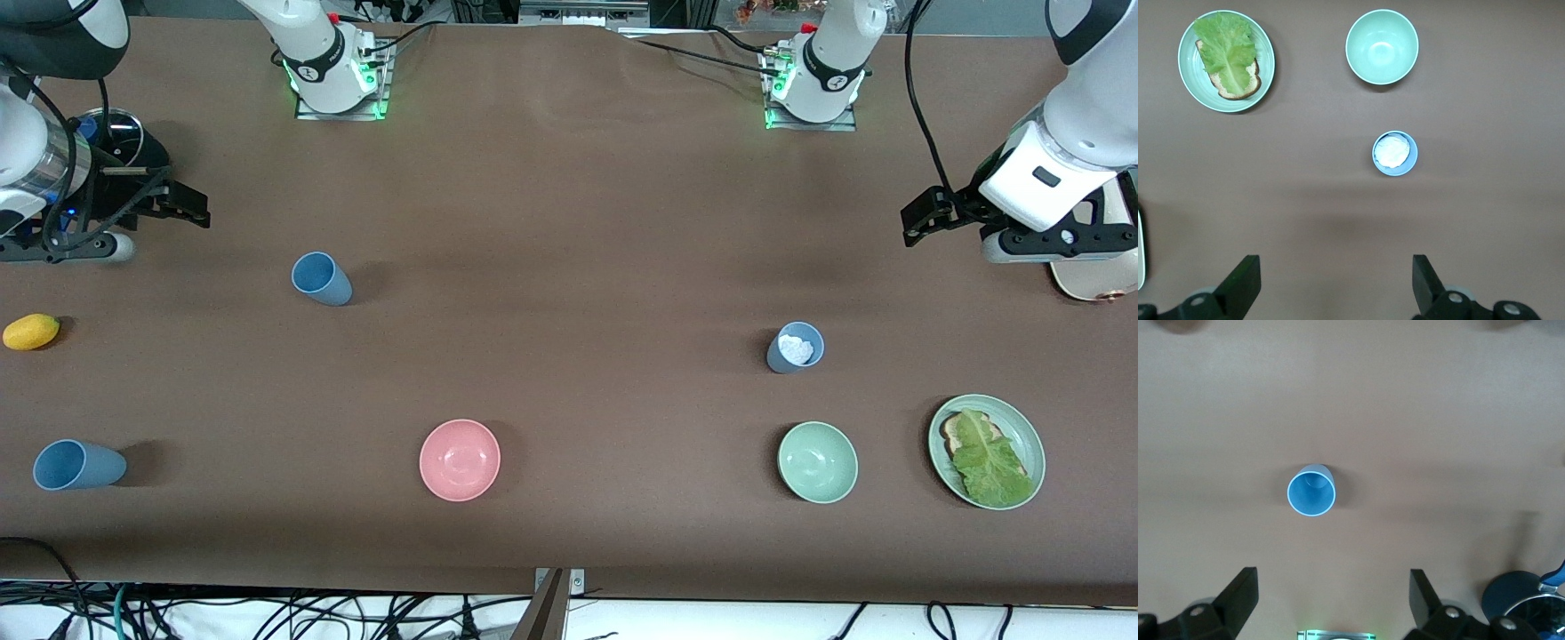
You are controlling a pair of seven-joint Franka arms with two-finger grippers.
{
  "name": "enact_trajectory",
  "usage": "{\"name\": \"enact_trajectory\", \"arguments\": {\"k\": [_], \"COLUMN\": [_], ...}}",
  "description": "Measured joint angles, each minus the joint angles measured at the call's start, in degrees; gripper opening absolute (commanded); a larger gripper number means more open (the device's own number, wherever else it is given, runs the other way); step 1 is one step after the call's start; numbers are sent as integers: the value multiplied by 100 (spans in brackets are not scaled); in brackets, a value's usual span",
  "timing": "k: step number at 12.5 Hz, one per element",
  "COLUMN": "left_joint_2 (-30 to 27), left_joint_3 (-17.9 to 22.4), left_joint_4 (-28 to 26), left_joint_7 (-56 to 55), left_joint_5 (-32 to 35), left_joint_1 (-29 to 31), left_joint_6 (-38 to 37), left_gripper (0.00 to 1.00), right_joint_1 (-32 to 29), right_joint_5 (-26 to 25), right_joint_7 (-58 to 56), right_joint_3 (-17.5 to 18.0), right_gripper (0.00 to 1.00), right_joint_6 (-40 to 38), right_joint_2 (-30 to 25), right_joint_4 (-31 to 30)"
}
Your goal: Stack blue cups with both arms
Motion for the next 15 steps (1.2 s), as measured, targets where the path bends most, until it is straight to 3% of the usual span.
{"name": "enact_trajectory", "arguments": {"k": [15], "left_joint_2": [6], "left_joint_3": [-1], "left_joint_4": [0], "left_joint_7": [-17], "left_joint_5": [-3], "left_joint_1": [-7], "left_joint_6": [0], "left_gripper": [100], "right_joint_1": [0], "right_joint_5": [0], "right_joint_7": [0], "right_joint_3": [0], "right_gripper": [100], "right_joint_6": [-88], "right_joint_2": [3], "right_joint_4": [0]}}
